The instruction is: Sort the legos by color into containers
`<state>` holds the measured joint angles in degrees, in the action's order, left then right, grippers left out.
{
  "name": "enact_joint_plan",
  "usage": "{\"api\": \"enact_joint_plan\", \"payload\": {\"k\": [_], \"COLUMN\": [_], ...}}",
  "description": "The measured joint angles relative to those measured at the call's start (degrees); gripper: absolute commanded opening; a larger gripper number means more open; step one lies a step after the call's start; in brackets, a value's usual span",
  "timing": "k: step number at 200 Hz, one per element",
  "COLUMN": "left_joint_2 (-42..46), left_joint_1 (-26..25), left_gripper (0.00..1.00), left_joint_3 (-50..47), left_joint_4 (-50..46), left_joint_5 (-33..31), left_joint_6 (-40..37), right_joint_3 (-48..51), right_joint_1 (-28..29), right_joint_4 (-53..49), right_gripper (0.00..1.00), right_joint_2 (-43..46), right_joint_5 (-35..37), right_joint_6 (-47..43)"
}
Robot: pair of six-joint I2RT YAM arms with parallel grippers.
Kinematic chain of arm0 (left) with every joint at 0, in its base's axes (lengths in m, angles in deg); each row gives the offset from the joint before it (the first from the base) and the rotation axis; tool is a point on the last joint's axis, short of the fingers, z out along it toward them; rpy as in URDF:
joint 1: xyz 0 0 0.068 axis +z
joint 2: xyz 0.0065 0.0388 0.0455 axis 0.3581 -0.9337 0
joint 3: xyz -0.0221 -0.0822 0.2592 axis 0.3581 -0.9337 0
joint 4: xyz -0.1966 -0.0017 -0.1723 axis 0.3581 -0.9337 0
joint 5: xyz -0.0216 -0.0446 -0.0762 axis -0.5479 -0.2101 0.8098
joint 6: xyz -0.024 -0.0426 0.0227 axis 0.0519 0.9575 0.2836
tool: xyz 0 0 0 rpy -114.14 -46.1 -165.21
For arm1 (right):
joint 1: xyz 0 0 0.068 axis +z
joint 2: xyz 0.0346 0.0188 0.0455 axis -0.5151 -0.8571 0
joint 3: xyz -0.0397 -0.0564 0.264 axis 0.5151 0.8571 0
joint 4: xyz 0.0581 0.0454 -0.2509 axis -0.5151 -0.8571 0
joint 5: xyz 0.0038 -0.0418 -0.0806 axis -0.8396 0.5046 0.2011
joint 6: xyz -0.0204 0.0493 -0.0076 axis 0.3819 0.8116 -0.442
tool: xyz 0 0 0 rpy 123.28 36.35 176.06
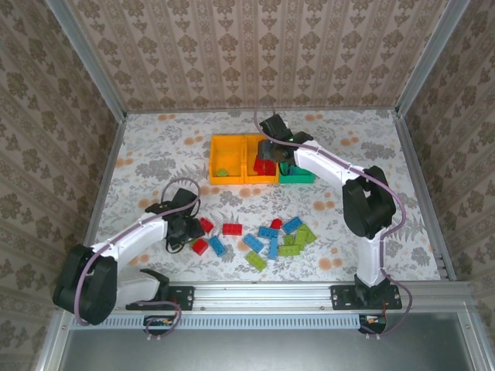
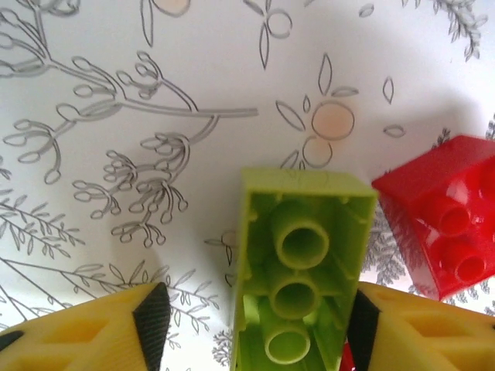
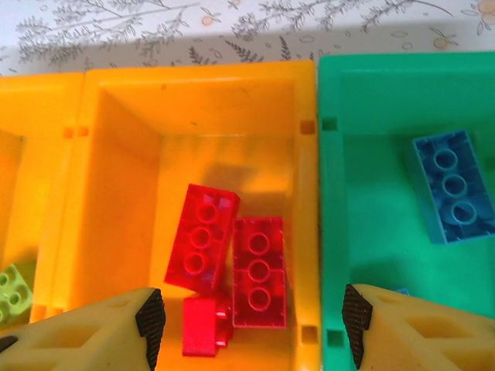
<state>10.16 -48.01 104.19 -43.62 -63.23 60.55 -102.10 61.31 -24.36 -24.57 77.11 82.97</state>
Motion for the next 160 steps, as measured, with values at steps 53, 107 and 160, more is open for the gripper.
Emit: {"api": "enact_joint_plan", "payload": {"k": [53,107,160], "left_joint_2": [-3.4,-3.4,-1.5], "left_joint_1": [3.6,3.9,4.0], "left_gripper": [0.38,0.28,0.25], "left_joint_3": [0.2,0.5,0.6], "left_joint_4": [3.0,2.7,3.4], "left_joint_5": [1.0,1.3,1.2], "left_joint_6": [-3.8,-4.2,-4.5], "right_joint_3": [7.4,17.4,28.9], "right_joint_1": [0.0,-1.2,-5.3], "right_joint_4": [-1.6,-7.1,-9.2], "right_gripper": [0.69,0.83,0.87], "right_joint_2": [5.8,14.4,22.4], "right_joint_5": [2.6,2.5,0.7], "right_joint_6": [0.0,5.7,12.5]}}
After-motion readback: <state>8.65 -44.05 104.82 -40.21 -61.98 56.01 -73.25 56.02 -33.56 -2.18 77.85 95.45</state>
